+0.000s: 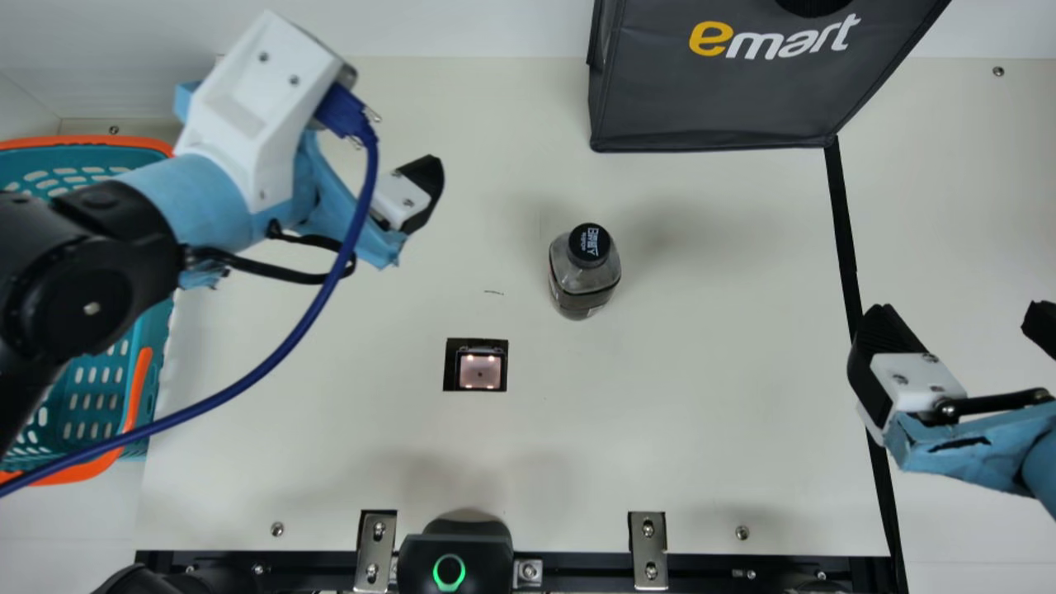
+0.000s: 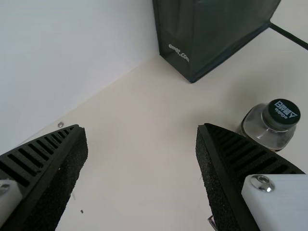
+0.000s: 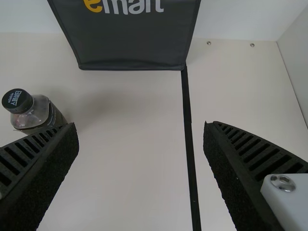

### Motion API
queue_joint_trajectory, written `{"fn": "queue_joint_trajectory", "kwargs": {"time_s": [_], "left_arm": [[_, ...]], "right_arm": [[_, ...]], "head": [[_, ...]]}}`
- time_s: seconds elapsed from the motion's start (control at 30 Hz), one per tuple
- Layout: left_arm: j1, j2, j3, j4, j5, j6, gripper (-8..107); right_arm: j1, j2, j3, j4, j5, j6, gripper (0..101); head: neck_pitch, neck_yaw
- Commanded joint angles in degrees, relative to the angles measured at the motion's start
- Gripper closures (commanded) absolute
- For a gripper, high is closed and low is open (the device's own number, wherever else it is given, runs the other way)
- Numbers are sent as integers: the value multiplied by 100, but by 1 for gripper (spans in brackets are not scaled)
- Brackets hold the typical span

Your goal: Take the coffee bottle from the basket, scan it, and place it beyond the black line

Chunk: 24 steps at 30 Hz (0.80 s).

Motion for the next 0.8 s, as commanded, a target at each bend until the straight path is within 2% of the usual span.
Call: {"fn": "queue_joint_trajectory", "kwargs": {"time_s": [0.0, 0.77], "left_arm": [[155, -88, 61, -37, 16, 22, 9], [1650, -995, 848, -418, -64, 221, 9]], "right_arm": [[0, 0, 0, 0, 0, 0, 10], [0, 0, 0, 0, 0, 0, 10]], "head": [[-157, 0], [-157, 0]]}}
